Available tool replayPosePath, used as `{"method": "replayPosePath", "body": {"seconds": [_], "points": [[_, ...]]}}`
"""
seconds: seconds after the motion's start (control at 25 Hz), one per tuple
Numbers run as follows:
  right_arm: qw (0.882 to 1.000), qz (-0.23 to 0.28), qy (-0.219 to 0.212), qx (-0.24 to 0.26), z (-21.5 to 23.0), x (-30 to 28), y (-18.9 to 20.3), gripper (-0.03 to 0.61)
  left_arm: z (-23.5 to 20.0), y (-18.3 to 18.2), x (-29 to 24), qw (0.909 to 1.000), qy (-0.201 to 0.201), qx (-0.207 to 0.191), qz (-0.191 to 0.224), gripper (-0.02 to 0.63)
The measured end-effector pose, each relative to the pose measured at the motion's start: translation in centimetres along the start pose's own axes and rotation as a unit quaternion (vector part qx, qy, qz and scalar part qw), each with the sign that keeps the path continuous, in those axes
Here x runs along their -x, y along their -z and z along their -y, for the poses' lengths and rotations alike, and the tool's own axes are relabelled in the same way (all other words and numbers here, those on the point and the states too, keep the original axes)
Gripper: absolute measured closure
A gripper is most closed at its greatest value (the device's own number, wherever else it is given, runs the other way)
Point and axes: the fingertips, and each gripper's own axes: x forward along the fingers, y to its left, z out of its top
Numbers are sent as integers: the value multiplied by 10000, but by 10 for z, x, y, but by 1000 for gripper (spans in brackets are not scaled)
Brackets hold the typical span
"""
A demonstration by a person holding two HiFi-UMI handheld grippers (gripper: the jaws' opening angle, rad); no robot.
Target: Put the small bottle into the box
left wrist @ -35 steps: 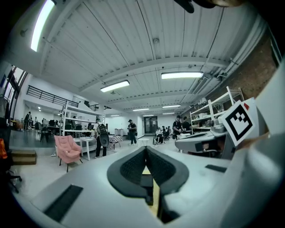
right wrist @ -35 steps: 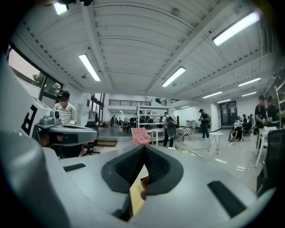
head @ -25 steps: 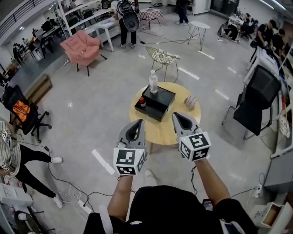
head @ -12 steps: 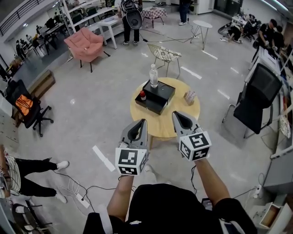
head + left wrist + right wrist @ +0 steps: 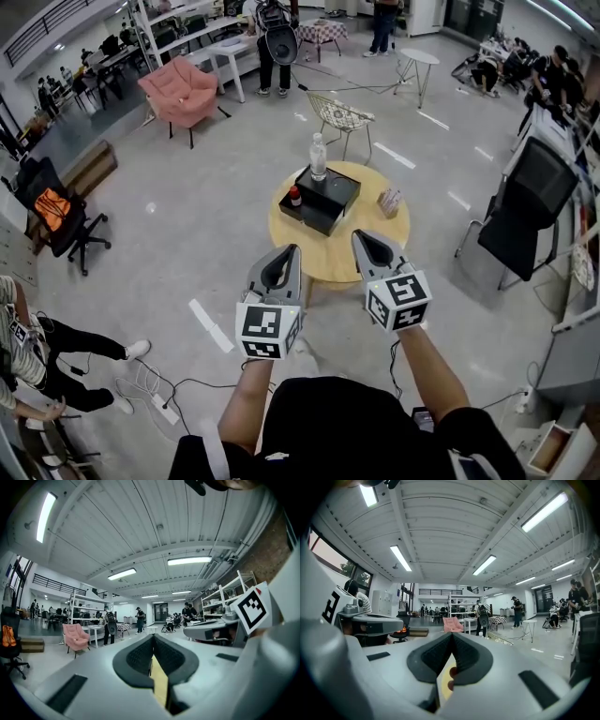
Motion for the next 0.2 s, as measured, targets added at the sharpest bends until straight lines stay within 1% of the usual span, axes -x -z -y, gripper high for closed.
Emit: {"method": "replayPosePath", "body": {"seconds": [0.2], "points": [[10000, -5, 1, 3, -5, 1, -1, 578, -3, -1, 5, 10000, -1, -2, 4, 602]]}}
